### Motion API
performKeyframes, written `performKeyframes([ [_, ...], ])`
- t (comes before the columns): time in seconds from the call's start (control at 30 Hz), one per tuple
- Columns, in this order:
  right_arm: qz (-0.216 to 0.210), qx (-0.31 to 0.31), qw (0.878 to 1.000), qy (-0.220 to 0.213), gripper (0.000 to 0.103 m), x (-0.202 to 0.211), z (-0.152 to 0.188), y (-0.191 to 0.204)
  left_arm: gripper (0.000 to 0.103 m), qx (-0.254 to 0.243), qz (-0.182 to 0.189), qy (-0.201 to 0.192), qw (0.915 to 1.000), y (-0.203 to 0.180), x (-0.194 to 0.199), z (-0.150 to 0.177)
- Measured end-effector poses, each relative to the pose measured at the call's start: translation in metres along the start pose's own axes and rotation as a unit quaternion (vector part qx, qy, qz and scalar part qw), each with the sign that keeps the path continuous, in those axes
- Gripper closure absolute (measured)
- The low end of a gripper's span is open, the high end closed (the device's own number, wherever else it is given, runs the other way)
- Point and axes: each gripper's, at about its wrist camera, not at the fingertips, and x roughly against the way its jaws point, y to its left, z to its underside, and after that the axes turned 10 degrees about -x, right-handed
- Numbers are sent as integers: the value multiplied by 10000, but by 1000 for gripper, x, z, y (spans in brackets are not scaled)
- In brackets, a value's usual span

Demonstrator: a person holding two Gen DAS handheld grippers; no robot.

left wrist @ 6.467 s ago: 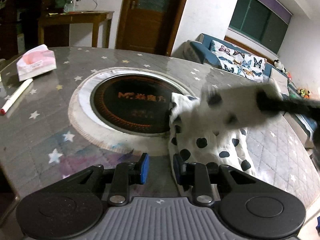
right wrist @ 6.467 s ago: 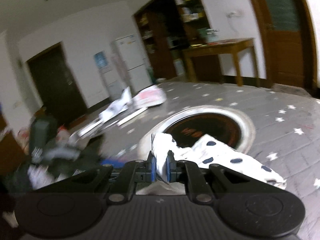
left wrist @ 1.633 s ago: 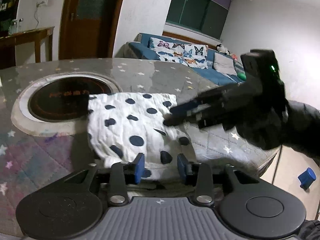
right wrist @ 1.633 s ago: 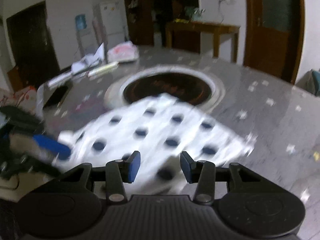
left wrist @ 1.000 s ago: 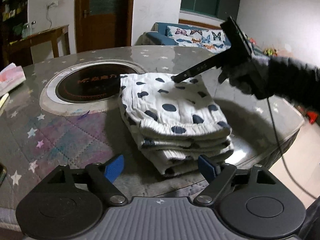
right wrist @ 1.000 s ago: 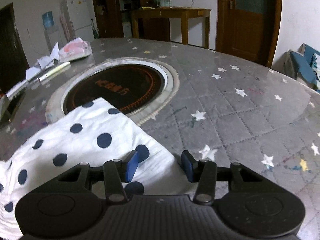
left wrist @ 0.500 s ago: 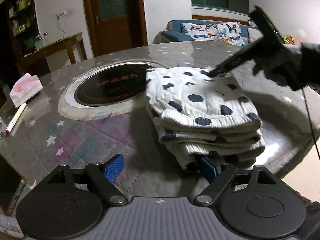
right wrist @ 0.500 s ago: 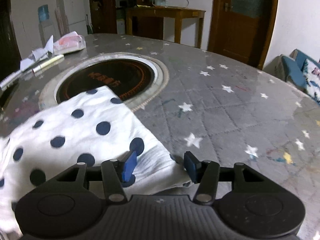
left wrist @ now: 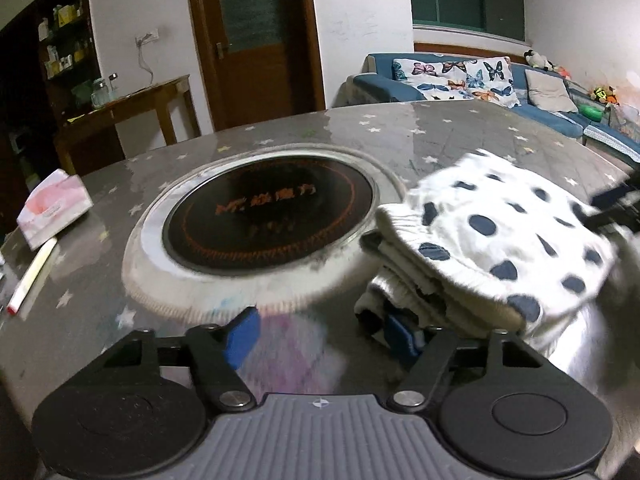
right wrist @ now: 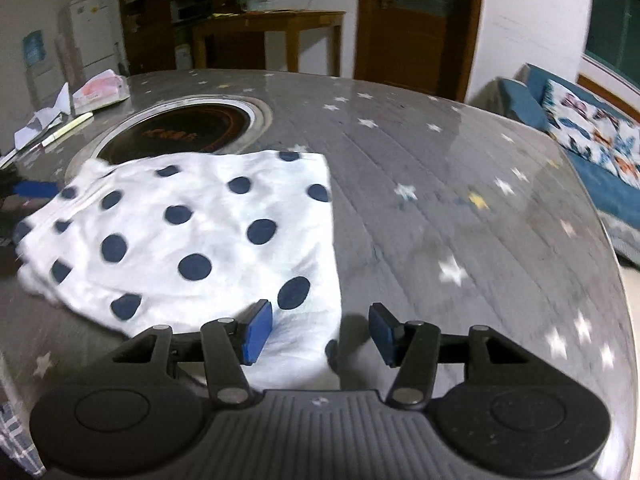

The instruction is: Fold clothes

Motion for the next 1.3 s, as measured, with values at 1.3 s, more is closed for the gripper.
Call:
performKeyframes([
  [1.3,-646,4071,9091,-606,57,-2,49,217,9,2516,1432,514,9558,26,3,-31],
])
